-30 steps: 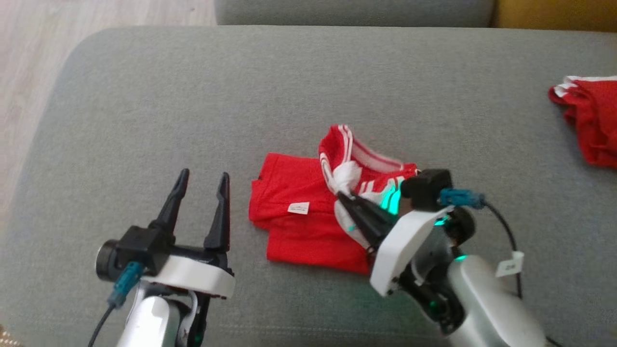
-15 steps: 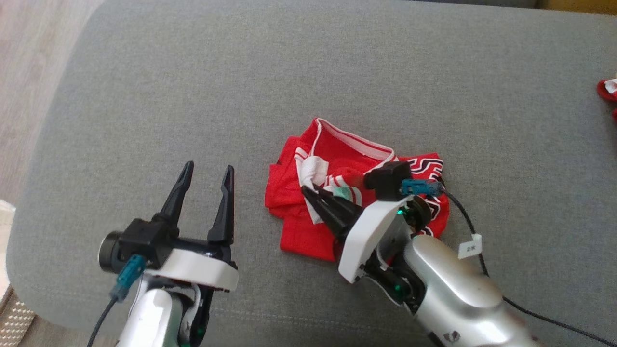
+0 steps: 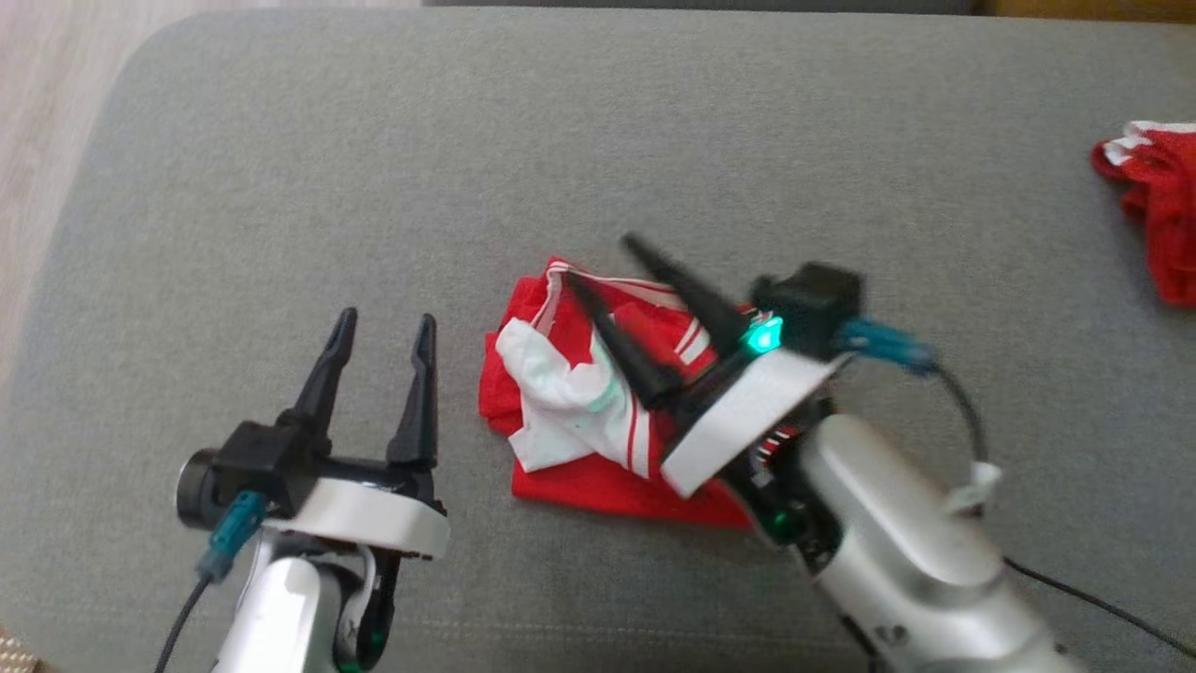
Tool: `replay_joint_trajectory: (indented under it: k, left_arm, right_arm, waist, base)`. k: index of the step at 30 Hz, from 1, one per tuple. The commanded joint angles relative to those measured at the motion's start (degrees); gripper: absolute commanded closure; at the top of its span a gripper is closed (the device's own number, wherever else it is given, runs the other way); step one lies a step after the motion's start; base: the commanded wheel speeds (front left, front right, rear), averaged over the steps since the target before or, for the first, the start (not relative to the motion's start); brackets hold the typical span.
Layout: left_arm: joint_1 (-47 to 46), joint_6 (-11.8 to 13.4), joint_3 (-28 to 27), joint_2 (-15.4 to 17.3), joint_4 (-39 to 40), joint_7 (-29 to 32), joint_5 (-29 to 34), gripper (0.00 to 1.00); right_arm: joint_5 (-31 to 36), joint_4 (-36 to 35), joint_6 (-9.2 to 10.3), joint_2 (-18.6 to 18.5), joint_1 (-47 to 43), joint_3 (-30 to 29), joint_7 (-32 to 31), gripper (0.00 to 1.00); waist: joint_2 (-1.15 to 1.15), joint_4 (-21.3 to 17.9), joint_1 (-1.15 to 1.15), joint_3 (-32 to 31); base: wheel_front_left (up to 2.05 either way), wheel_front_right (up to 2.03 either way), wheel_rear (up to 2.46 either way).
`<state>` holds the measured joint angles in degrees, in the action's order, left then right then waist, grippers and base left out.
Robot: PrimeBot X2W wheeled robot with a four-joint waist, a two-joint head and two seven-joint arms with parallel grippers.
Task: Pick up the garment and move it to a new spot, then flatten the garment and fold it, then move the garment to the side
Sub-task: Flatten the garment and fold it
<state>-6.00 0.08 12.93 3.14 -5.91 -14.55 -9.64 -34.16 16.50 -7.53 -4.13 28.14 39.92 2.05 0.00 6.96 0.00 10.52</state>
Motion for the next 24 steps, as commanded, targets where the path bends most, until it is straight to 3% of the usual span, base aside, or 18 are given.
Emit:
replay_joint_trajectory:
  k: [1,15,24]
  left_arm:
    - [-0.84,0.3,-2.39,0.42,1.49,-0.45,0.8,0.0]
    - [1.22,1.01,-4.23,2.1,1.51,-0.45,0.95,0.0]
    - [2.77,1.36,-4.41,3.54,2.09,0.23,0.87,0.0]
  right_arm:
    - [1.46,-3.81,0.04,0.78,-1.87,-2.35,1.08,0.0]
    - [16.11,-17.17,0.04,-3.21,-19.38,-33.75,-0.92,0.0]
    - [20.67,-21.68,0.04,-2.21,-26.78,-39.07,-1.73,0.0]
  waist:
    - [0.0,-0.92,0.0,-0.76]
    - [0.0,-3.57,0.0,-3.85]
    - [0.0,-4.42,0.0,-5.02]
  base:
    - [0.0,0.0,0.0]
    - [0.0,0.0,0.0]
    - [0.0,0.0,0.0]
